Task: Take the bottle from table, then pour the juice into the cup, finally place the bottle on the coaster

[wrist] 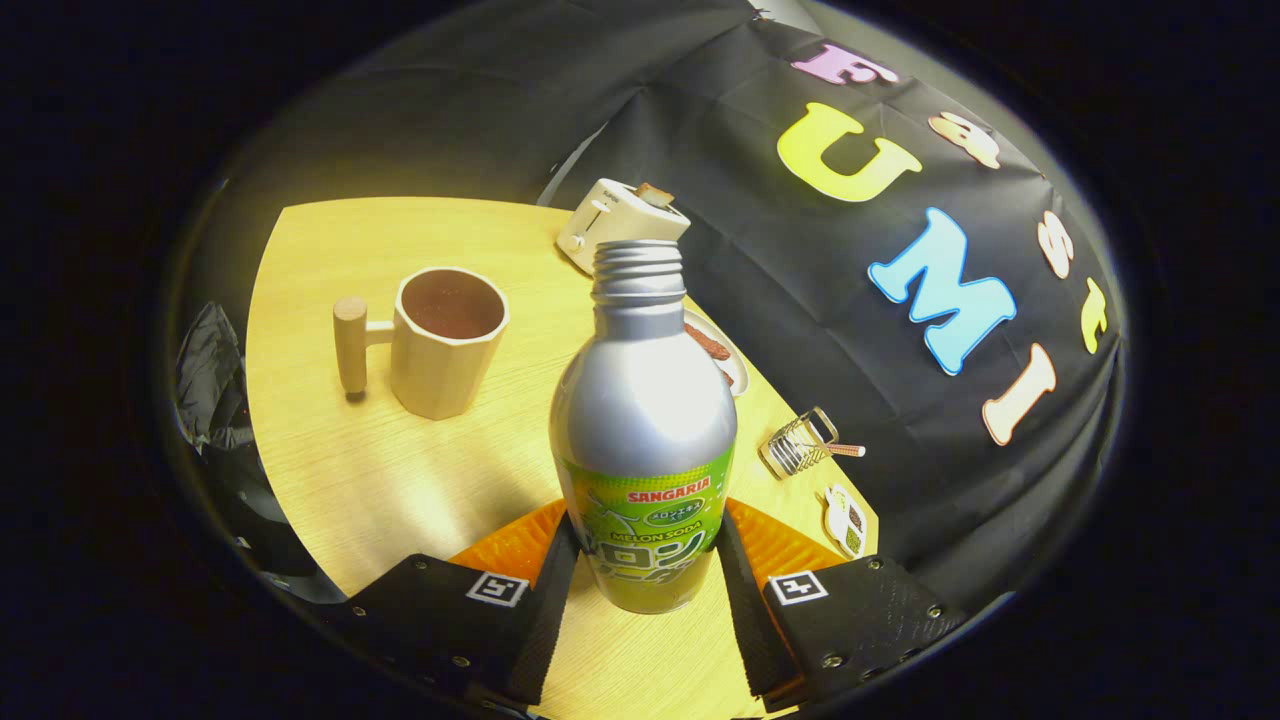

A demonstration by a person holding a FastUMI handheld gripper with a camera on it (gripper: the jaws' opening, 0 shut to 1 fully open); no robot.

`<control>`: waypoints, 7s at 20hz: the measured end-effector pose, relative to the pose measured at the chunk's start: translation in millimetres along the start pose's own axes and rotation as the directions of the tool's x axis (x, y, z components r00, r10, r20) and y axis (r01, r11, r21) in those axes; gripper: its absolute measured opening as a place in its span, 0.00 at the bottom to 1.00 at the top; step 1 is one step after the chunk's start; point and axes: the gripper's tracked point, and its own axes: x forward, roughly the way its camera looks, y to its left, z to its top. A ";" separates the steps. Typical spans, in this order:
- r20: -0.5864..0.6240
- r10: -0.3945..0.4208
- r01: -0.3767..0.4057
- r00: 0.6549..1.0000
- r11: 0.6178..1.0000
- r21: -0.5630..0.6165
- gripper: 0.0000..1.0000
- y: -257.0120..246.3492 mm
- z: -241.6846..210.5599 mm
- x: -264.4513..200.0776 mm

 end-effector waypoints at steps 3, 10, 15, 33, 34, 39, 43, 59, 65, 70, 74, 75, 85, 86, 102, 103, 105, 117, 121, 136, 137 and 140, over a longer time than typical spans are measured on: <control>-0.027 0.008 -0.010 1.000 0.998 -0.059 0.73 8.2 4.3 1.6; -0.112 0.029 -0.049 0.993 0.983 -0.179 0.73 25.3 13.0 12.6; -0.164 0.016 -0.060 0.986 0.961 -0.270 0.73 30.2 15.6 15.5; -0.373 -0.035 -0.171 0.927 0.848 -0.502 0.73 31.8 15.8 29.2; -0.383 -0.036 -0.176 0.923 0.846 -0.503 0.73 31.5 16.0 28.5; -0.411 -0.055 -0.192 0.910 0.822 -0.536 0.73 27.2 18.9 24.9; -0.427 -0.078 -0.201 0.901 0.796 -0.570 0.73 24.0 23.3 23.3; -0.479 -0.149 -0.238 0.865 0.719 -0.653 0.73 13.7 32.5 16.8; -0.471 -0.171 -0.243 0.865 0.678 -0.694 0.73 10.8 39.5 13.5; -0.480 -0.198 -0.247 0.855 0.657 -0.712 0.73 1.2 44.6 12.9; -0.479 -0.202 -0.253 0.854 0.643 -0.723 0.73 0.9 47.3 13.0; -0.478 -0.203 -0.254 0.855 0.640 -0.726 0.73 1.0 48.0 11.9; -0.483 -0.218 -0.268 0.848 0.610 -0.746 0.73 -2.1 50.8 11.2; -0.483 -0.220 -0.269 0.847 0.606 -0.748 0.73 -2.1 51.8 11.4; -0.496 -0.243 -0.303 0.834 0.549 -0.779 0.73 -8.9 63.0 7.1; -0.498 -0.243 -0.307 0.833 0.545 -0.780 0.73 -8.1 63.7 6.9; -0.500 -0.241 -0.312 0.832 0.542 -0.780 0.73 -7.7 65.2 7.1; -0.510 -0.261 -0.329 0.820 0.514 -0.792 0.73 -16.2 71.7 3.4; -0.510 -0.266 -0.337 0.818 0.498 -0.799 0.73 -16.6 75.6 2.7; -0.544 -0.284 -0.390 0.790 0.453 -0.802 0.73 -15.1 76.8 0.9; -0.547 -0.284 -0.394 0.788 0.450 -0.801 0.72 -15.0 76.9 1.0; -0.554 -0.303 -0.396 0.776 0.451 -0.800 0.73 -17.0 75.8 -0.8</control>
